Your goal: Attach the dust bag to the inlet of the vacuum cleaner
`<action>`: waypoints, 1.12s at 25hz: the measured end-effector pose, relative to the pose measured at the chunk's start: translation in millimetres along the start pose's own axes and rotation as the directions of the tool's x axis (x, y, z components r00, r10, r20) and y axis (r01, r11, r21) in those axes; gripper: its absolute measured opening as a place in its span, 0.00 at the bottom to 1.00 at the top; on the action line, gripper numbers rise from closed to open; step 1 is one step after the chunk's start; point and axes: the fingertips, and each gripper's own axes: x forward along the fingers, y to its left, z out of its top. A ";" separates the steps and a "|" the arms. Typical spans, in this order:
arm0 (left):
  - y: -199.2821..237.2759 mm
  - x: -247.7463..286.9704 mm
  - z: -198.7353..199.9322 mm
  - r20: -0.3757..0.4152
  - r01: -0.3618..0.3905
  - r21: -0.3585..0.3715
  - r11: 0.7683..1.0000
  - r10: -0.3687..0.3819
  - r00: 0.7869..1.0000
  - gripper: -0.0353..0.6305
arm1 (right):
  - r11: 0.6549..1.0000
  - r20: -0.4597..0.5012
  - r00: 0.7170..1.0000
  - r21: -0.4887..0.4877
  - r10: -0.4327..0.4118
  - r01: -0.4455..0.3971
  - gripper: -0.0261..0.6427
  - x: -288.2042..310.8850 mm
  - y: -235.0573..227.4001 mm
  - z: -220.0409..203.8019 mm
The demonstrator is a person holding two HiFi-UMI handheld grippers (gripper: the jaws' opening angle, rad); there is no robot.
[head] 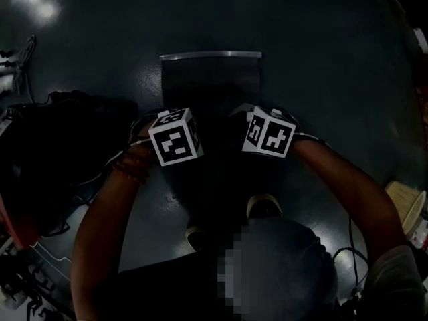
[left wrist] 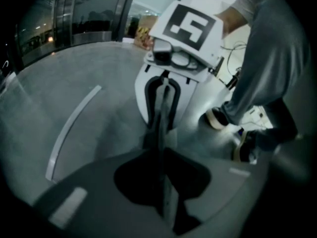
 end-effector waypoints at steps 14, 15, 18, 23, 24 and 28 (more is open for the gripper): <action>-25.0 1.5 -1.5 -0.016 -0.003 0.018 1.000 0.003 1.000 0.22 | 0.989 -0.029 0.999 -0.141 0.039 -0.043 0.09 -9.5 30.2 5.5; -26.5 2.0 -1.8 -0.013 -0.001 0.020 1.000 0.001 1.000 0.18 | 0.988 -0.032 0.999 -0.147 0.036 -0.041 0.09 -9.5 30.4 5.8; -28.8 -0.3 -0.3 -0.006 0.002 0.023 1.000 -0.002 1.000 0.10 | 0.987 -0.037 0.999 -0.156 0.032 -0.037 0.09 -12.5 29.7 7.9; -32.5 -23.2 9.1 0.006 -0.025 0.015 1.000 0.025 1.000 0.09 | 0.984 -0.028 0.999 -0.177 0.024 -0.029 0.09 -31.1 34.0 22.5; -33.1 -31.5 12.0 0.007 -0.044 0.011 0.999 0.044 0.999 0.09 | 0.981 -0.025 0.999 -0.191 0.021 -0.026 0.09 -37.6 34.7 28.3; -37.8 -73.2 26.6 0.000 -0.146 -0.010 0.989 0.146 0.989 0.09 | 0.967 -0.007 1.000 -0.256 0.001 -0.003 0.09 -71.1 40.1 57.4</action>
